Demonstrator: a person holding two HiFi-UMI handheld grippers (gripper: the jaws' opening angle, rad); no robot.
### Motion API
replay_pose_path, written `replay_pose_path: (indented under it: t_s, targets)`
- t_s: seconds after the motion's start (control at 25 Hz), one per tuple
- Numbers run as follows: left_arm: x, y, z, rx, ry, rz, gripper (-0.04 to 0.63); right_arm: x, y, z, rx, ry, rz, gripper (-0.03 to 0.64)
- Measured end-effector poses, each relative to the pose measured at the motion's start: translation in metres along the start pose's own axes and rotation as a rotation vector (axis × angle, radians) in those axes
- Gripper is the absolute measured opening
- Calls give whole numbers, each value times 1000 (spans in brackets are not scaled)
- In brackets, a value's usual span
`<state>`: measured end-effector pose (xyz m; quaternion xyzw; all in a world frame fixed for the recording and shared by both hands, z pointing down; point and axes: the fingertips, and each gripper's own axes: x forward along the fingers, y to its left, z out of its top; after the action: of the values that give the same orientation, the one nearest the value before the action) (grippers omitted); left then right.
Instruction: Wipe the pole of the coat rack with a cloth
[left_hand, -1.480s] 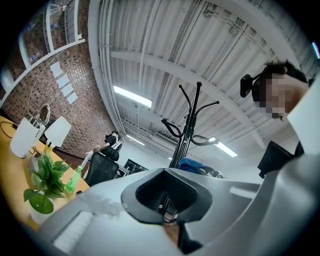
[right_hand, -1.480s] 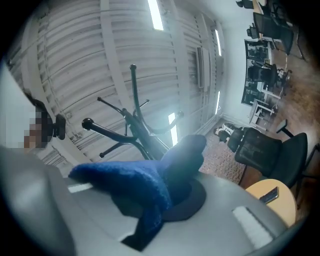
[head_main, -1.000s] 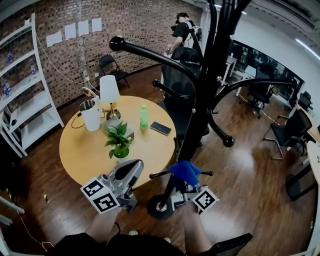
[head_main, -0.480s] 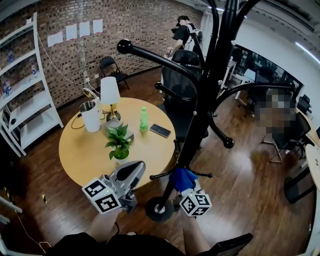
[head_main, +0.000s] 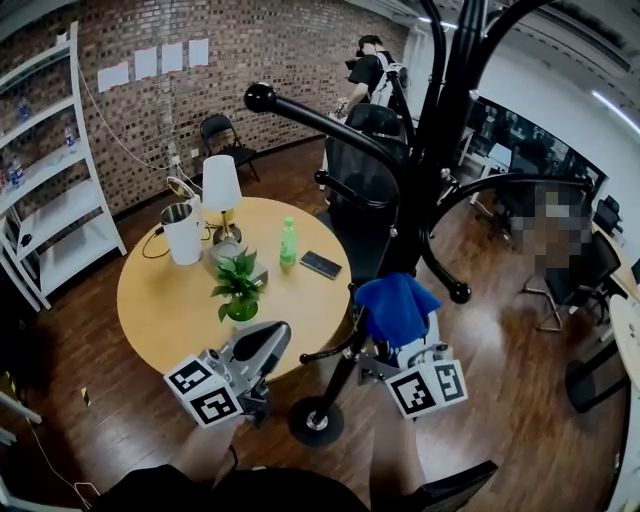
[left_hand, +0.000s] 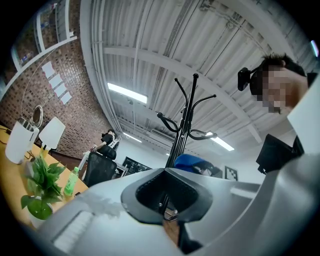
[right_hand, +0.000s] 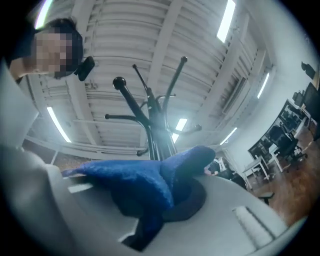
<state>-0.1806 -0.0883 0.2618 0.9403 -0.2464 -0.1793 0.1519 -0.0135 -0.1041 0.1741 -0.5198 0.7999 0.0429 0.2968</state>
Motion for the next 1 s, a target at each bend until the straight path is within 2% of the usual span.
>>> replay_pose_path:
  t_s: [0.2,0.44,0.64,1.0]
  targets:
    - [-3,2,6,7,-16,10,0,30,16,53,-8,-57,54,20]
    - [-3,6,5,6,-18,19,0,32,16,51,-41,-37,46,20]
    - [0,4,1,5,-4,15,0,3,2,-1,-14,44,11,20]
    - [9,-1,-12,5,41,3,0,-77,-41,-139,89,262,-90,20]
